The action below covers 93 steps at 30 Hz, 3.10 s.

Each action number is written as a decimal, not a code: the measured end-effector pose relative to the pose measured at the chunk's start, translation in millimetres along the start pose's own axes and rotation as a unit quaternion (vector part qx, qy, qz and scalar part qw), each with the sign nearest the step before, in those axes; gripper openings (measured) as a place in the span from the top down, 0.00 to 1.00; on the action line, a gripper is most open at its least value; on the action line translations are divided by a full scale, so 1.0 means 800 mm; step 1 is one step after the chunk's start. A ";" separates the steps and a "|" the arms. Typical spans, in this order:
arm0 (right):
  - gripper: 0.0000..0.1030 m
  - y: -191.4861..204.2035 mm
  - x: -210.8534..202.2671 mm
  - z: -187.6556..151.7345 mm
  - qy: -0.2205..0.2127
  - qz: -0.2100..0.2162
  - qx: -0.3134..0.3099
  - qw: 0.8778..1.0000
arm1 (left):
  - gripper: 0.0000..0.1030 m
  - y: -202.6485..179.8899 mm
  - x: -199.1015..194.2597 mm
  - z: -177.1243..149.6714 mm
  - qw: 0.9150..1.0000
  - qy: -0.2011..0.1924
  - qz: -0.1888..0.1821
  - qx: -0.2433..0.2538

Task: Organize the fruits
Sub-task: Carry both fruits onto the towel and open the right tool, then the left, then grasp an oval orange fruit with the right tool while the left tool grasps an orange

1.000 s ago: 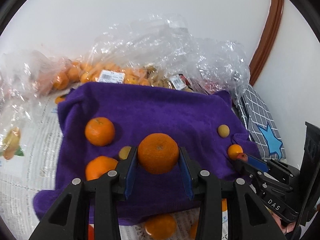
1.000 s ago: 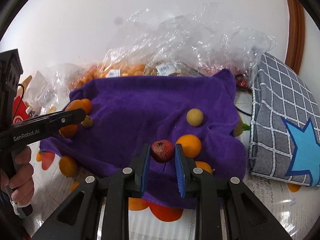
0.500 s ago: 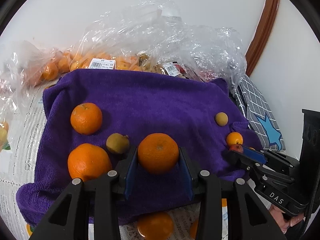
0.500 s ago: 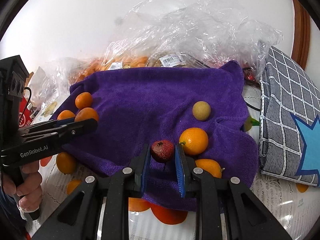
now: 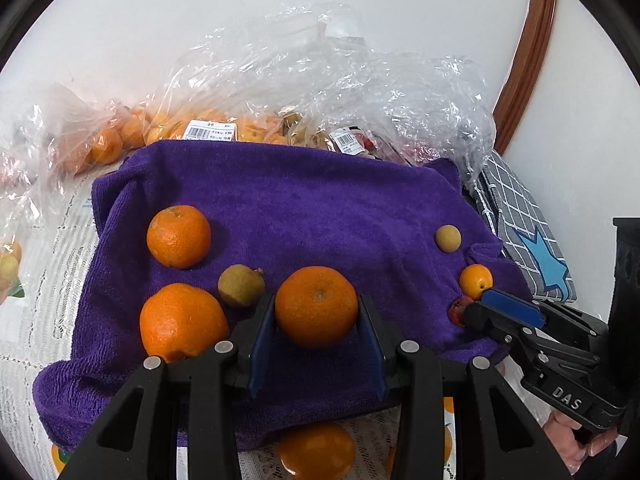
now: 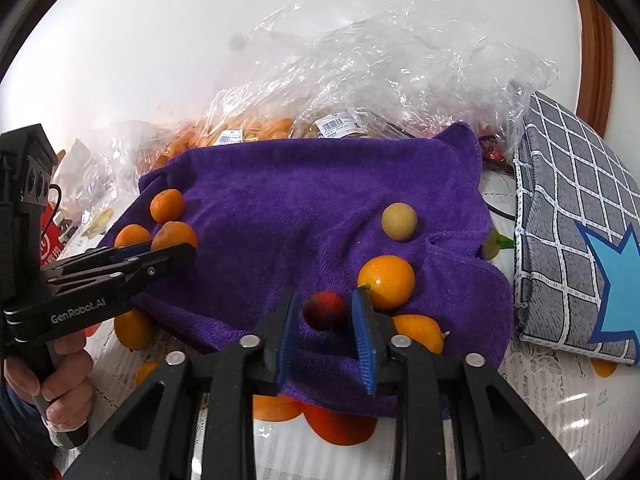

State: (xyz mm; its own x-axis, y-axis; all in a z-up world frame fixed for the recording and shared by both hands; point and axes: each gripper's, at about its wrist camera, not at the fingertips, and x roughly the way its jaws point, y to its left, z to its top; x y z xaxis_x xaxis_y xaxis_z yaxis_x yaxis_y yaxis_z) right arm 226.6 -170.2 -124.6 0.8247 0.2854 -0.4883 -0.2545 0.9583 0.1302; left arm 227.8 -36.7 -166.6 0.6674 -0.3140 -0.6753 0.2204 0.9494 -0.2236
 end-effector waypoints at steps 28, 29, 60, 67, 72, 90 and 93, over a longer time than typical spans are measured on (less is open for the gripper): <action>0.57 0.090 -0.045 -0.053 0.008 0.046 -0.012 0.999 | 0.55 0.075 -0.124 -0.059 0.993 -0.087 0.061 -0.043; 0.57 0.096 -0.043 -0.055 0.013 0.046 -0.016 0.999 | 0.55 0.079 -0.127 -0.062 0.993 -0.085 0.060 -0.047; 0.66 0.084 -0.053 -0.068 0.011 -0.021 -0.015 1.000 | 0.52 0.036 -0.111 -0.078 1.000 -0.011 0.014 0.014; 0.66 0.055 -0.075 -0.074 -0.003 -0.037 -0.003 0.999 | 0.51 0.006 -0.078 -0.074 0.999 0.027 0.005 0.020; 0.66 0.034 -0.086 -0.078 -0.008 -0.048 0.006 0.999 | 0.51 -0.002 -0.054 -0.069 0.998 0.054 0.010 0.010; 0.66 0.004 -0.095 -0.064 -0.025 -0.060 0.025 0.998 | 0.69 0.014 -0.064 -0.066 0.999 0.049 0.017 -0.009; 0.66 0.001 -0.096 -0.056 -0.030 -0.062 0.026 0.997 | 0.69 0.028 -0.078 -0.062 0.999 0.039 0.020 -0.020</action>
State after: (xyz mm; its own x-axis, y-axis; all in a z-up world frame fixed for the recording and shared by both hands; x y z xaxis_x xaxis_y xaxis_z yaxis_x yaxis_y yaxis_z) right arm 140.2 -192.2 -125.7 0.8776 0.1645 -0.4503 -0.1244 0.9852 0.1175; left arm 155.8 3.9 -164.5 0.6167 -0.2765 -0.7370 0.1645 0.9609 -0.2228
